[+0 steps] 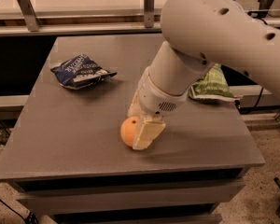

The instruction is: Move orange near blue chip bag

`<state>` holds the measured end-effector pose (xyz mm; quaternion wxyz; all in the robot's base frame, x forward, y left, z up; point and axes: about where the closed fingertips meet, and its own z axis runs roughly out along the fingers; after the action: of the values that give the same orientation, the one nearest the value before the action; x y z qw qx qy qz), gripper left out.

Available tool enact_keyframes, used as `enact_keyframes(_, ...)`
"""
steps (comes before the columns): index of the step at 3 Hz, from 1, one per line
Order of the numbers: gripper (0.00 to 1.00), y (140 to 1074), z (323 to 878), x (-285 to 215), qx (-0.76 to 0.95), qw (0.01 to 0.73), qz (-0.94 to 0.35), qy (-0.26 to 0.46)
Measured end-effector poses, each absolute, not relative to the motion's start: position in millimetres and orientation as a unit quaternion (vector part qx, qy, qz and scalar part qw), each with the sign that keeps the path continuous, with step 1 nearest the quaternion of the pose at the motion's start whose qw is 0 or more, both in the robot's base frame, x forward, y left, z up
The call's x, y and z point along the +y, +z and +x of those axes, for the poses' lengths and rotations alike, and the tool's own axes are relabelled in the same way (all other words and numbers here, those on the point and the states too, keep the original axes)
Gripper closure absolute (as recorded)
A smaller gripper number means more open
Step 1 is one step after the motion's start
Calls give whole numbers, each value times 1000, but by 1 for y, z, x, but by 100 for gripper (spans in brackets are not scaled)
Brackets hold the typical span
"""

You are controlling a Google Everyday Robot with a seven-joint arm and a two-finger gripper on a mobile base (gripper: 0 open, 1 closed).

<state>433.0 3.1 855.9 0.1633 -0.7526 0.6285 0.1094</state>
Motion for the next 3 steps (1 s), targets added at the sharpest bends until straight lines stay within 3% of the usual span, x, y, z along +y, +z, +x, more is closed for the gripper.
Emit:
enact_keyframes(2,87,857,433,2,630,171,-749,115)
enact_keyframes(3,100,858,432,3,629,172,-749,114)
